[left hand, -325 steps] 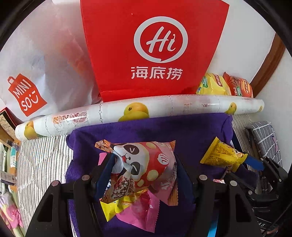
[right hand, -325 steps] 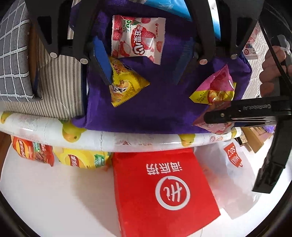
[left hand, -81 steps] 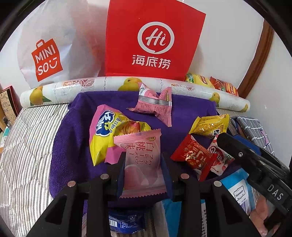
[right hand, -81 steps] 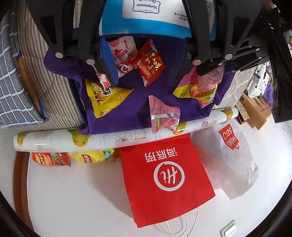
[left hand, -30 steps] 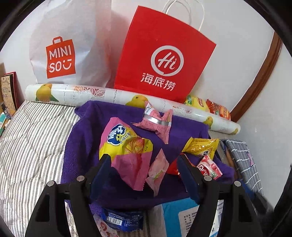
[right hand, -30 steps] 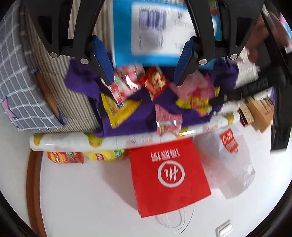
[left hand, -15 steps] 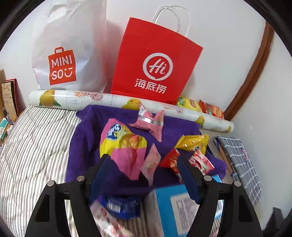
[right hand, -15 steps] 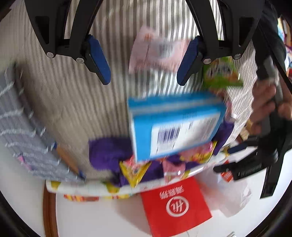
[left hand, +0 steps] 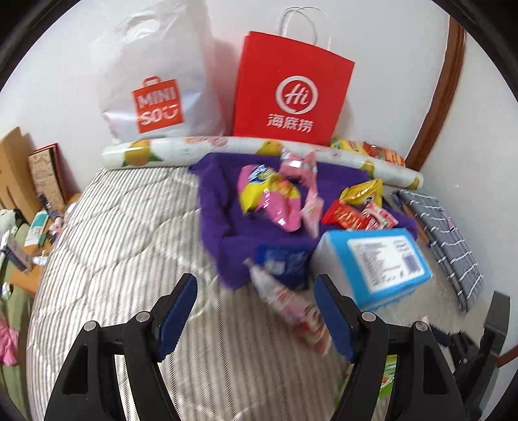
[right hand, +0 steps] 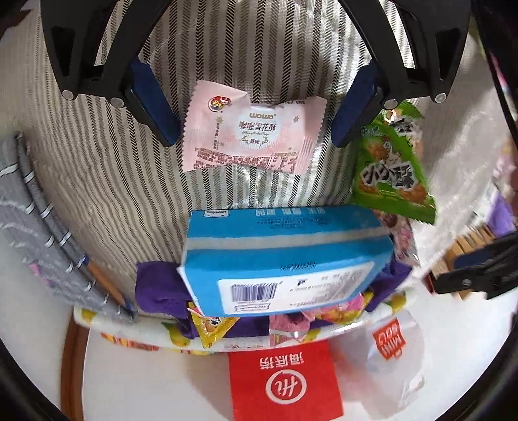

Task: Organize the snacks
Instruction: 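Move both tools back down toward the snacks on the bed, then grasp the pink omom candy bag with the right tool while the left tool grasps the long pink-white stick snack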

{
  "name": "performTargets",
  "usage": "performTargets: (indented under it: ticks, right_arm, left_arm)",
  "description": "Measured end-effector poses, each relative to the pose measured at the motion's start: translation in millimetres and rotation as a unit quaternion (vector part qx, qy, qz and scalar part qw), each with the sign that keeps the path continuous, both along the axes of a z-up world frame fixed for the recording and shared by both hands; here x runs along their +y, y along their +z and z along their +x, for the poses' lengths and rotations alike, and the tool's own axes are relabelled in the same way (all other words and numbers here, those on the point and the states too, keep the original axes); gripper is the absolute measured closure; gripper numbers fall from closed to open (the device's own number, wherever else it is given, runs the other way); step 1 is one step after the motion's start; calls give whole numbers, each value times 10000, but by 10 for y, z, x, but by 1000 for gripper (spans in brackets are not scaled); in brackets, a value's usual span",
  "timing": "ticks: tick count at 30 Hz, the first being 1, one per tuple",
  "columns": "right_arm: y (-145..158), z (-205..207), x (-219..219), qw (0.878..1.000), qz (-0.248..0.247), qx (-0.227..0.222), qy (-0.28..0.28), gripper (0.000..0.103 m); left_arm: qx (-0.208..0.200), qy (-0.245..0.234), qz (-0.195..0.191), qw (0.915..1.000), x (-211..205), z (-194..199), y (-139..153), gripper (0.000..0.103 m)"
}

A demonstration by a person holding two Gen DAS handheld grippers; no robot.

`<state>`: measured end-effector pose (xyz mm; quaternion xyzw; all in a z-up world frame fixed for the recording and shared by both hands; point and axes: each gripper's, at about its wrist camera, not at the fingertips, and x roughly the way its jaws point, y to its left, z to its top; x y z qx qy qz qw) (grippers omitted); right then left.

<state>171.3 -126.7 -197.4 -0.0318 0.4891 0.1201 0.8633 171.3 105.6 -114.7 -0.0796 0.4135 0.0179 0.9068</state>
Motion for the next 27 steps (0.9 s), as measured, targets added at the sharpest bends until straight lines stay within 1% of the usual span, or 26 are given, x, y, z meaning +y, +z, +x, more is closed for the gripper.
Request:
performTargets:
  ticks: [1, 2, 4, 6, 8, 9, 11, 15, 19, 21, 23, 24, 25, 26, 27]
  right_arm:
    - [-9, -8, 39, 9999, -171, -2, 9, 9]
    - [-5, -26, 38, 9998, -216, -13, -11, 11]
    - [10, -22, 2, 9998, -193, -47, -80, 18]
    - [34, -17, -52, 9997, -185, -113, -142, 30]
    - [48, -20, -96, 9997, -128, -147, -111, 34]
    - [57, -23, -106, 9997, -141, -179, -92, 39]
    - [66, 6, -111, 9998, -96, -192, -31, 40]
    - [105, 36, -232, 9996, 188, -194, 14, 41]
    - [177, 76, -429, 9986, 344, -383, -98, 41]
    - [196, 112, -529, 9979, 428, -438, -188, 41]
    - [200, 151, -613, 9970, 538, -491, -276, 40]
    - [192, 169, -635, 9967, 571, -493, -297, 40]
    - [181, 182, -648, 9966, 584, -486, -317, 40]
    - [166, 195, -654, 9964, 605, -482, -338, 40]
    - [154, 206, -646, 9964, 618, -468, -330, 40]
  left_arm:
    - [60, 40, -2, 10000, 33, -29, -24, 30]
    - [104, 64, -27, 9999, 54, -41, -50, 30]
    - [203, 65, -149, 9997, 92, -86, -117, 30]
    - [277, 16, -272, 9992, 83, -117, -172, 30]
    - [297, -70, -440, 9986, 41, -126, -224, 30]
    - [311, -121, -519, 9981, 7, -115, -254, 30]
    - [368, -168, -602, 9974, -66, -77, -317, 30]
    - [535, -168, -824, 9950, -171, 58, -481, 30]
    - [672, 61, -887, 9938, -214, 198, -636, 31]
    - [646, 156, -953, 9932, -216, 225, -676, 32]
    - [572, 174, -893, 9942, -249, 235, -682, 32]
    - [577, 179, -830, 9947, -264, 243, -687, 33]
    - [550, 210, -726, 9956, -283, 240, -685, 40]
    - [545, 216, -666, 9961, -297, 239, -686, 43]
    - [536, 180, -700, 9959, -300, 243, -684, 49]
